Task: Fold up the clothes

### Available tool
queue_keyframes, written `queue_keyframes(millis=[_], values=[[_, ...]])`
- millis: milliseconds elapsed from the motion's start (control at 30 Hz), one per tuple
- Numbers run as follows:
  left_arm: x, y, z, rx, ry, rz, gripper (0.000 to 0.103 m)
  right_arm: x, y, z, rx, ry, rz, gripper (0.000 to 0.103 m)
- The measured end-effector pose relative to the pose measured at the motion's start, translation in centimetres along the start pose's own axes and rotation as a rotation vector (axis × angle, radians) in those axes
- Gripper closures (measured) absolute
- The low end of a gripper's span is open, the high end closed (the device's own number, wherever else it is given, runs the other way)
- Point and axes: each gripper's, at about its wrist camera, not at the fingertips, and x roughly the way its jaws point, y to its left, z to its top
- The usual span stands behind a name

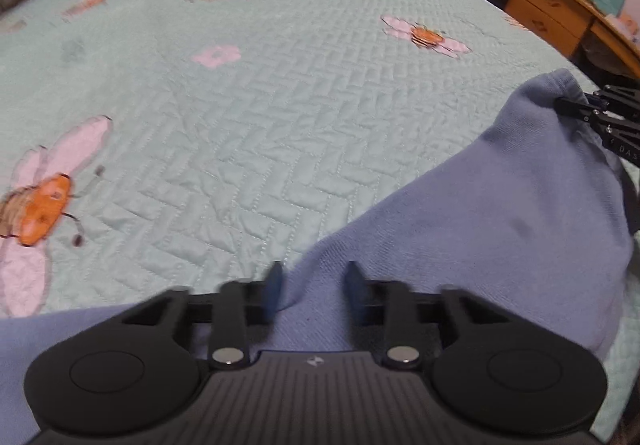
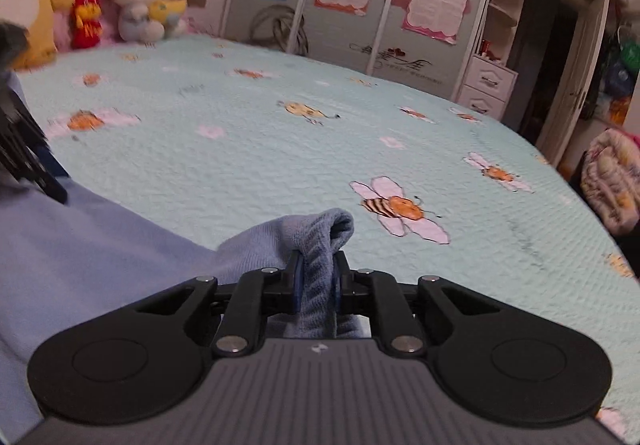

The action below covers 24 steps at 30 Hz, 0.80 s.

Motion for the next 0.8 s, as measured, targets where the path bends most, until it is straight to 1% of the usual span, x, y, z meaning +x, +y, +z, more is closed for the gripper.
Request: queue_keyframes(millis=[33,67,133,200,267,300,367,433,467,500,567,633,700,800], values=[[-0.4,-0.1,0.1,-0.017,-0.021,0.011,0.091,0.2,-0.1,0.1,-0.003,0.002,-0.010,0.089],[-1.0,0.0,0.3,-0.044,-0.046,0.007,0.096,0.4,-0.2,0.2,-0.007,0.005,-0.019,0.089],[-2.0,-0.2,1.0,-0.071,-0.098,0.005,0.100,0.5,0.1,0.4,-0.025,-0.003,-0.039,0.089],[-2.3,-1.2,1.9,-0.049,-0.126,0.023,0.100,0.6,0.5,0.6,-0.057,-0.014,-0.060,0.089],[-1.7,-2.2,2.4,-0.004,-0.100,0.034,0.099,0.8,1.0,0.8,-0.090,-0.024,-0.083,0.089],[-1.3,-2.7,2.4,0.022,-0.086,0.049,0.095,0.9,1.3,0.8,-0.104,-0.029,-0.094,0.089],[-0.4,-3.6,2.1,0.076,-0.066,0.098,0.093,1.0,1.4,0.6,-0.096,-0.031,-0.100,0.089],[0.3,-4.3,1.7,0.126,-0.046,0.139,0.079,0.9,0.9,0.2,-0.051,-0.030,-0.095,0.089],[0.8,-4.4,1.4,0.144,-0.032,0.147,0.064,0.7,0.5,-0.1,-0.021,-0.028,-0.090,0.089],[1.3,-4.4,1.2,0.159,-0.013,0.162,0.053,0.6,0.1,-0.4,0.015,-0.027,-0.084,0.089],[2.1,-4.3,0.8,0.177,0.014,0.186,0.049,0.1,-0.7,-1.0,0.080,-0.029,-0.075,0.089],[2.2,-4.1,0.7,0.179,0.020,0.186,0.047,-0.8,-0.9,-1.4,0.109,-0.049,-0.077,0.089],[2.2,-4.0,0.8,0.180,0.026,0.187,0.046,-1.7,-0.6,-1.5,0.098,-0.072,-0.095,0.089],[2.1,-4.6,0.7,0.212,0.018,0.207,0.045,-2.8,0.2,-1.6,0.075,-0.108,-0.131,0.089]])
